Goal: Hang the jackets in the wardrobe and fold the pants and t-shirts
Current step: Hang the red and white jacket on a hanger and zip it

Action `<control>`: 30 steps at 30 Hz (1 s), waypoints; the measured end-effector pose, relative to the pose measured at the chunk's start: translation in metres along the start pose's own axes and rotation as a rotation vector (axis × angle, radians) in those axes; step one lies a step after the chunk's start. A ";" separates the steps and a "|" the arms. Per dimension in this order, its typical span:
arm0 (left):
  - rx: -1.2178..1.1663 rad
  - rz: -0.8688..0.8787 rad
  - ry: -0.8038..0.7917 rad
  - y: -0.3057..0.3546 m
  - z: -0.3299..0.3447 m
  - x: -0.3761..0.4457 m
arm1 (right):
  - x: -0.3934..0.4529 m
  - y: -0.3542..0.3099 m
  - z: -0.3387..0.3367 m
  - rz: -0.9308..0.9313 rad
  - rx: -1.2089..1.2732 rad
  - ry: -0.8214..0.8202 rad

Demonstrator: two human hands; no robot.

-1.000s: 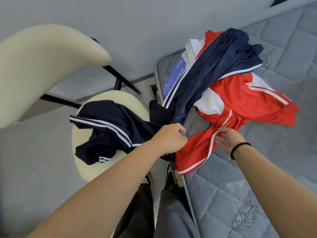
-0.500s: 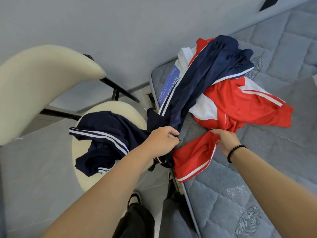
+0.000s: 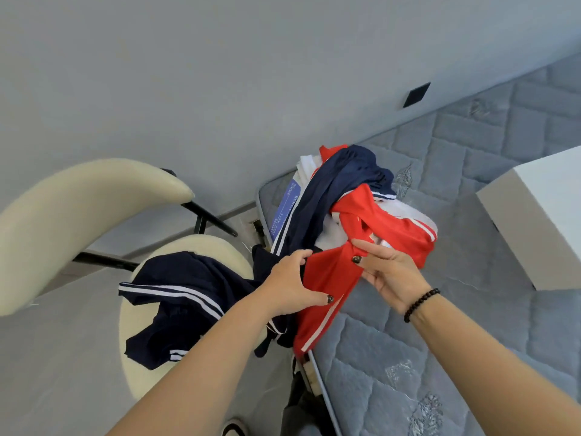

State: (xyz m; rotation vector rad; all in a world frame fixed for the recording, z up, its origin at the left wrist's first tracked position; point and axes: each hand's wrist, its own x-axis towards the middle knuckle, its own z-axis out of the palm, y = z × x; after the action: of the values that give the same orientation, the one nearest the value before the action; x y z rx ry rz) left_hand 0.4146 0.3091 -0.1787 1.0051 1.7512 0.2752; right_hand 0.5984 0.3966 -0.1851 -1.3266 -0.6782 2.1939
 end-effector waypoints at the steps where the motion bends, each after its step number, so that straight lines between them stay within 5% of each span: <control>1: -0.007 0.039 0.025 0.005 -0.003 -0.004 | -0.008 -0.011 0.011 -0.026 -0.018 -0.033; 9: -0.106 0.449 0.370 0.031 -0.039 -0.047 | -0.090 -0.097 0.104 -0.231 -0.394 -0.413; 18: -0.414 0.345 0.445 0.058 -0.081 -0.138 | -0.160 -0.132 0.202 -0.422 -0.610 -0.642; 22: -0.697 0.358 0.624 0.055 -0.104 -0.187 | -0.168 -0.124 0.230 -0.574 -0.620 -0.556; 25: -0.869 0.418 0.739 0.050 -0.126 -0.233 | -0.165 -0.094 0.237 -0.595 -0.847 -0.521; 30: -1.003 0.451 0.949 0.022 -0.157 -0.321 | -0.175 -0.022 0.262 -0.535 -1.237 -0.727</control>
State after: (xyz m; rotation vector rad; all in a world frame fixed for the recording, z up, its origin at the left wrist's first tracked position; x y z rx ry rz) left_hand 0.3214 0.1296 0.1159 0.4775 1.7353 1.9445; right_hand 0.4379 0.2599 0.0504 -0.5022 -2.5673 1.6817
